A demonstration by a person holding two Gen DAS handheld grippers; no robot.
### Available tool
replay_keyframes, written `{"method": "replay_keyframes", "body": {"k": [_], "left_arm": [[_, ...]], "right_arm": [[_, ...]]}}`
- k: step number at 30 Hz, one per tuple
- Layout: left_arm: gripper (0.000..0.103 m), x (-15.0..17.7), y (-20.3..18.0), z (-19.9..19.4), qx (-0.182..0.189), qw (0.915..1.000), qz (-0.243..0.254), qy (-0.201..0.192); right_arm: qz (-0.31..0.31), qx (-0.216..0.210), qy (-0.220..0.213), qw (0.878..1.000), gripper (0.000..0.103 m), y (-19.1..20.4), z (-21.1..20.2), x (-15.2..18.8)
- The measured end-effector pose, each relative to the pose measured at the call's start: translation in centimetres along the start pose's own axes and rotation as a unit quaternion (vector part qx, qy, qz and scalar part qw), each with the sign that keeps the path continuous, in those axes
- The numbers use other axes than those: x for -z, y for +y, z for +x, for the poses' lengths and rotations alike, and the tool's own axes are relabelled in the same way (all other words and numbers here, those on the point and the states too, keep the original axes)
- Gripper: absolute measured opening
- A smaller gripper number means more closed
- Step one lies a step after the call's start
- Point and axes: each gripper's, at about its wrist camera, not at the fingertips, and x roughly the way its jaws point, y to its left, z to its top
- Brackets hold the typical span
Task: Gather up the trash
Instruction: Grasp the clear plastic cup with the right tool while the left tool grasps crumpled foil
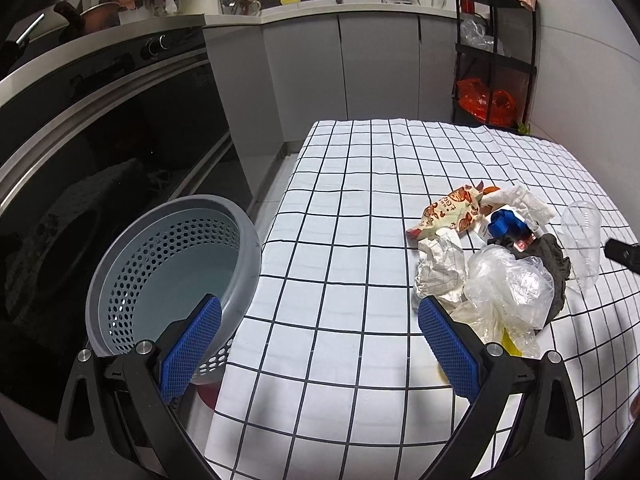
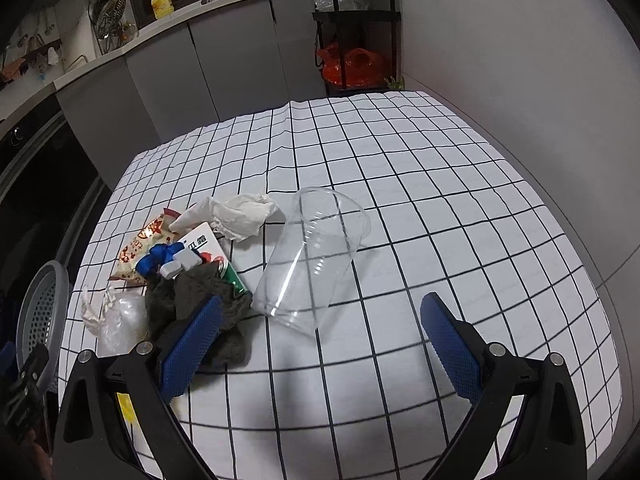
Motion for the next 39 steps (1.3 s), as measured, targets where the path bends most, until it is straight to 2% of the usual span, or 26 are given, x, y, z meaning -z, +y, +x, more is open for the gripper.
{"method": "replay_keyframes", "body": {"k": [8, 12, 16, 18, 19, 20, 24, 31, 39], "left_arm": [[0.097, 0.2, -0.2, 0.7, -0.008, 1.0, 0.004, 0.004], [0.097, 0.2, -0.4, 0.8, -0.007, 0.9999, 0.008, 0.003], [0.097, 0.3, -0.3, 0.7, -0.004, 1.0, 0.007, 0.001], [0.097, 0.3, -0.3, 0.7, -0.002, 1.0, 0.006, 0.0], [0.097, 0.3, -0.3, 0.7, 0.003, 1.0, 0.006, 0.0], [0.097, 0.3, -0.3, 0.7, 0.004, 1.0, 0.006, -0.001], [0.097, 0.1, -0.2, 0.9, 0.018, 0.9998, 0.0, 0.0], [0.097, -0.7, -0.3, 1.7, 0.07, 0.9972, -0.026, 0.012], [0.097, -2.7, -1.5, 3.7, 0.097, 0.9937, -0.047, 0.029]], "right_arm": [[0.026, 0.004, 0.043, 0.999, 0.095, -0.2, 4.7, -2.2], [0.029, 0.008, 0.059, 0.998, 0.094, -0.3, 6.1, -2.8], [0.037, -0.007, 0.072, 0.997, 0.093, -0.4, 6.9, -2.9], [0.03, -0.009, 0.07, 0.997, 0.078, -0.1, 6.8, -2.8], [0.024, -0.008, 0.071, 0.997, 0.061, 0.0, 6.8, -2.9], [0.016, -0.008, 0.076, 0.997, 0.059, 0.2, 6.8, -2.8], [0.016, -0.026, 0.072, 0.997, 0.058, 0.3, 6.4, -2.6], [0.031, -0.055, 0.041, 0.997, 0.058, 0.1, 2.9, -2.6], [0.011, -0.086, 0.028, 0.996, 0.058, 1.8, 0.7, -2.4]]}}
